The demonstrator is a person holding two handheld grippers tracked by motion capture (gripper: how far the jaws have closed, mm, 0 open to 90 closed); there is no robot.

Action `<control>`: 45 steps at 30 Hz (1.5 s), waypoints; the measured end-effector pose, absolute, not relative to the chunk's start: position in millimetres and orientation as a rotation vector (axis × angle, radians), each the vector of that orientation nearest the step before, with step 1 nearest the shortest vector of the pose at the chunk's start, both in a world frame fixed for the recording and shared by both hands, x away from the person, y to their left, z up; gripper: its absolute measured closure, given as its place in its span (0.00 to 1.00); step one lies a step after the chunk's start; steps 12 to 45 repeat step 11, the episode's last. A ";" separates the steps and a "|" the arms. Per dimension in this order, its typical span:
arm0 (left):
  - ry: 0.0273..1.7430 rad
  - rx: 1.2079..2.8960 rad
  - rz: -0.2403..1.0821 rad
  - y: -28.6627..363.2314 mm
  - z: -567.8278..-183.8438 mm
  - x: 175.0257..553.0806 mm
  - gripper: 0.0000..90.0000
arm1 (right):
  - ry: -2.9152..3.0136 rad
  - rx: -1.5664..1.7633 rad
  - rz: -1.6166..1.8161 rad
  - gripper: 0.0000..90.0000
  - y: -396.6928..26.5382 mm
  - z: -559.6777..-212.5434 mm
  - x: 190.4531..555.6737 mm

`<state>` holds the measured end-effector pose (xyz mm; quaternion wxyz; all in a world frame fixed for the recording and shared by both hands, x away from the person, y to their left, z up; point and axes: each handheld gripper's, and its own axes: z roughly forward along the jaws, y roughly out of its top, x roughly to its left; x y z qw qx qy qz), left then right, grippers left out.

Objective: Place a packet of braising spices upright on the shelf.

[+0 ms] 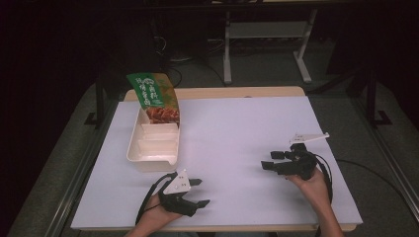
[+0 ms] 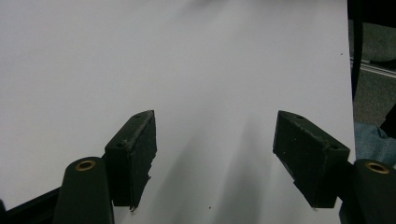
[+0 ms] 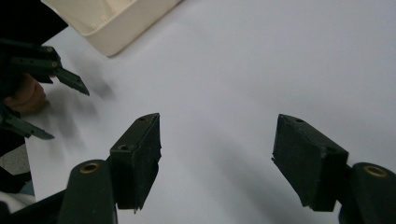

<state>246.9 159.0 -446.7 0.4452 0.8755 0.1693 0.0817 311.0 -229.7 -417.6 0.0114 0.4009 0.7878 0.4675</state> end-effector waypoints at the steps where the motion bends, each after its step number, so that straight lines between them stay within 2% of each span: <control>1: 0.420 2.169 0.202 159.1 -446.8 246.8 0.33 | 2.454 1.256 1.456 0.35 -230.0 -419.4 307.7; 10: 0.426 2.159 0.198 160.2 -446.5 247.2 0.33 | 2.401 1.274 1.450 0.32 -236.1 -435.7 278.5; 45: 0.426 2.159 0.198 160.2 -446.5 247.2 0.33 | 2.401 1.274 1.450 0.32 -236.1 -435.7 278.5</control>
